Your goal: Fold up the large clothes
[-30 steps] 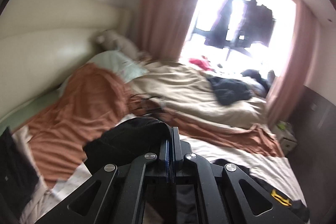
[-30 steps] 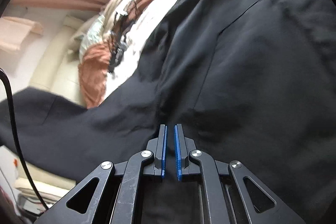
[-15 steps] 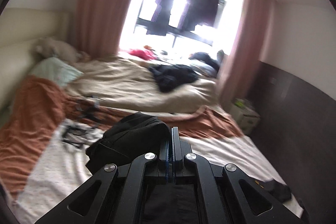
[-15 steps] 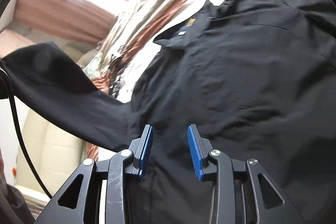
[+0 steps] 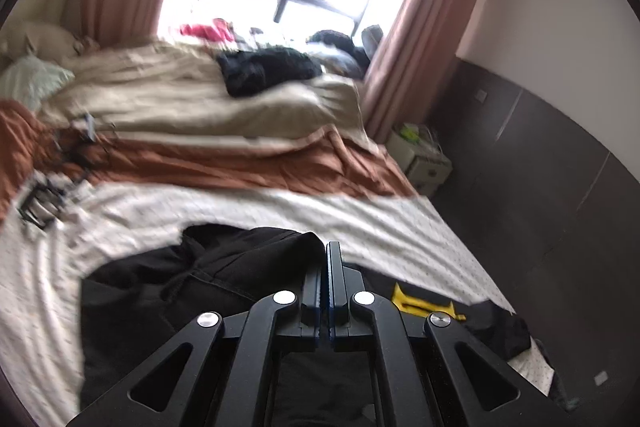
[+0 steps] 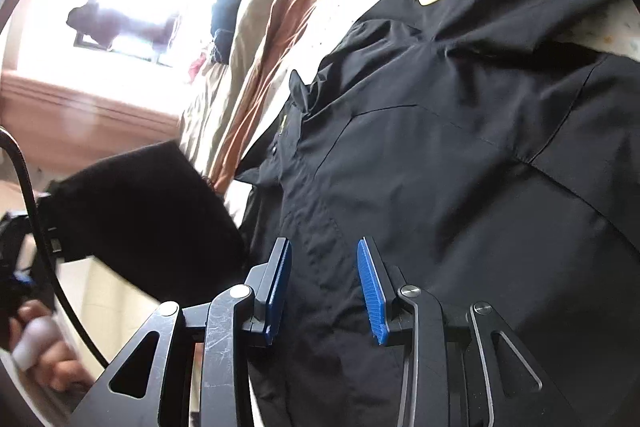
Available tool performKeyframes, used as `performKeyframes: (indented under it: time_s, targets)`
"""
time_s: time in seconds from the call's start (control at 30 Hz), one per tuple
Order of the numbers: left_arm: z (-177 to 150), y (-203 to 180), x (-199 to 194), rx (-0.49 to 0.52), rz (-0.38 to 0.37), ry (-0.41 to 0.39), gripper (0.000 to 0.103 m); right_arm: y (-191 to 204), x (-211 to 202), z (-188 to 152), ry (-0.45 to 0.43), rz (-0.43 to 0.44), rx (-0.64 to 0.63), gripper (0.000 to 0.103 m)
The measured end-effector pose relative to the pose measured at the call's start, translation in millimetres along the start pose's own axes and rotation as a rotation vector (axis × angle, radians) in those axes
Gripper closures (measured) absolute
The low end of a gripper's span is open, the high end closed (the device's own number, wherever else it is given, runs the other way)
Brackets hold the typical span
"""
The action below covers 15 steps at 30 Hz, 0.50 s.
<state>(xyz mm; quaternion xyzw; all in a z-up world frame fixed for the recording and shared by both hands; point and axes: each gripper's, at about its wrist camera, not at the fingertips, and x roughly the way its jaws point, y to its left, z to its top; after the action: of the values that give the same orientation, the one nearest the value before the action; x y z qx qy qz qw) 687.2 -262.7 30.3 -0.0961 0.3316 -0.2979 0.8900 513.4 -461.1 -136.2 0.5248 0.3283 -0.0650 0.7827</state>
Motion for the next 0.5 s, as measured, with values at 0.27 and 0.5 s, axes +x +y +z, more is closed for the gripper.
performKeyframes:
  time_s: [0.27, 0.5]
  targets:
    - [-63.8, 10.6, 57.7, -0.102, -0.218, 0.278, 0.023, -32.2, -15.6, 15.3, -0.068, -0.004, 0.136, 0.068]
    - [-79.5, 46.5, 9.4, -0.170, -0.137, 0.202, 0.017, -33.5, -17.1, 16.7, -0.080, -0.028, 0.135, 0.068]
